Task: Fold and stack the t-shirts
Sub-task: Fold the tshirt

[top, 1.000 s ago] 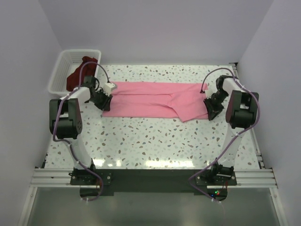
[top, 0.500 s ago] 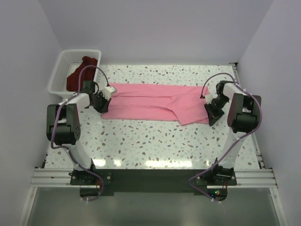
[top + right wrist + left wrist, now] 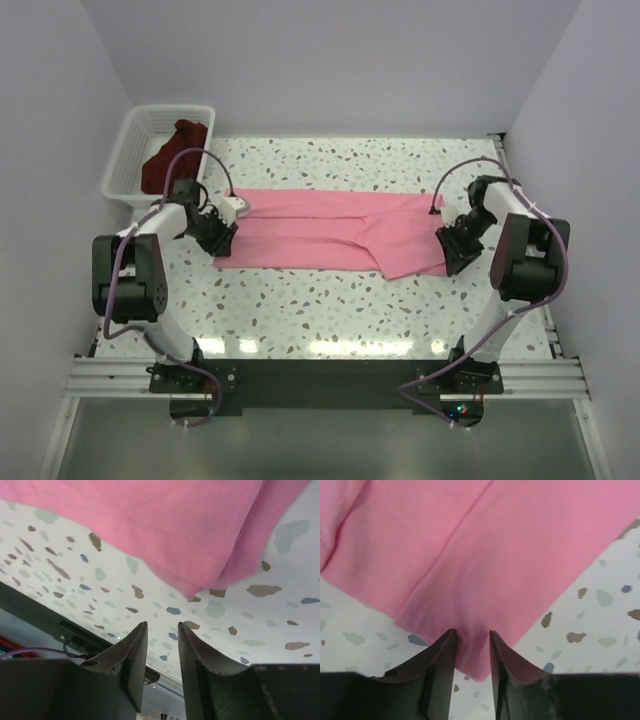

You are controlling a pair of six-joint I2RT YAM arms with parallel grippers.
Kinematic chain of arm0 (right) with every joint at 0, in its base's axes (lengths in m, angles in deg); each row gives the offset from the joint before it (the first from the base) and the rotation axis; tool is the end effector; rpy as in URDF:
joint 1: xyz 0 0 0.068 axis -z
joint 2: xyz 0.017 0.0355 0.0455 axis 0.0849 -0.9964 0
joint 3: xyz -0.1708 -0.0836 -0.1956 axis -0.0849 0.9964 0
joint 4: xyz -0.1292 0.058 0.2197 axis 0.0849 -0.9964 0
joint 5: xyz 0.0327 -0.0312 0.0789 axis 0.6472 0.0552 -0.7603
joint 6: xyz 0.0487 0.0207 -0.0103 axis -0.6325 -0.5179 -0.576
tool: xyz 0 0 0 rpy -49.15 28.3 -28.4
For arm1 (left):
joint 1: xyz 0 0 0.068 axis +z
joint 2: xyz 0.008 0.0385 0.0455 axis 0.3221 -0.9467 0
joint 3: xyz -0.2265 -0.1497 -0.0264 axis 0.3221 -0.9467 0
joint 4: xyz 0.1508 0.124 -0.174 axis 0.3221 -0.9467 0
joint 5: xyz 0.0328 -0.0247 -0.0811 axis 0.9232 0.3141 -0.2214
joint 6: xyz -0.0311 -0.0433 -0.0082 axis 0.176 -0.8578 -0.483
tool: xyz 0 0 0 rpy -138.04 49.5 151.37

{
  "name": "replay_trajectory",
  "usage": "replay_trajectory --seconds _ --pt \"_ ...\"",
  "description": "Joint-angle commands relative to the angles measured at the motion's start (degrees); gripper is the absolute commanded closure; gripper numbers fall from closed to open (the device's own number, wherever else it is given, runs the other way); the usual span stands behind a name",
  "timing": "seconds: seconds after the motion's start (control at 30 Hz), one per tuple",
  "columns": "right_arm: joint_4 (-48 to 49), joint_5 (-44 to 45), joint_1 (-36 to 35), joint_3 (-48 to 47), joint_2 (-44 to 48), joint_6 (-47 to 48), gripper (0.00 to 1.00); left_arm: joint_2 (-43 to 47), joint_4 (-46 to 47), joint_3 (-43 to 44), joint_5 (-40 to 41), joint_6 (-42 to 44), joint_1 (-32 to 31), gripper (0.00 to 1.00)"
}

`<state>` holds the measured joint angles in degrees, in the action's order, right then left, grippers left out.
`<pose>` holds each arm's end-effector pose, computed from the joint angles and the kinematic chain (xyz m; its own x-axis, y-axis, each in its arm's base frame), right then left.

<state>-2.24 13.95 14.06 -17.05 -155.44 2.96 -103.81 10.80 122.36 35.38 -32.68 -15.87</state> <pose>0.3166 -0.0427 0.1761 -0.9017 -0.4324 0.0065 -0.4121 0.8636 0.2904 0.3162 0.0010 0.1662 -0.6591 0.5768 -0.4826 0.6982 0.7078 -0.1076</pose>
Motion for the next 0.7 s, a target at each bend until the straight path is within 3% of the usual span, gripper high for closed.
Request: replay_trajectory --seconds 0.0,0.13,0.27,0.43,0.67 --pt "-5.7 -5.4 0.3 -3.8 6.2 1.5 0.64 6.2 -4.7 4.2 -12.0 5.1 -0.8 0.58" --pt "-7.4 -7.2 0.4 -8.6 5.9 -1.5 0.63 10.5 2.3 6.7 -15.8 7.3 -8.3 0.50" --pt "-5.7 -7.2 0.4 -9.1 2.7 -6.5 0.64 10.1 11.9 6.7 -12.0 10.8 -24.2 0.50" --pt "-3.1 -7.3 0.7 -9.5 -0.9 -10.9 0.64 2.6 22.5 7.6 -6.9 17.2 -41.3 0.52" --pt "-1.3 -5.3 1.5 -12.8 -6.4 -13.1 0.58 -8.9 32.9 9.9 -3.7 20.2 -52.7 0.53"
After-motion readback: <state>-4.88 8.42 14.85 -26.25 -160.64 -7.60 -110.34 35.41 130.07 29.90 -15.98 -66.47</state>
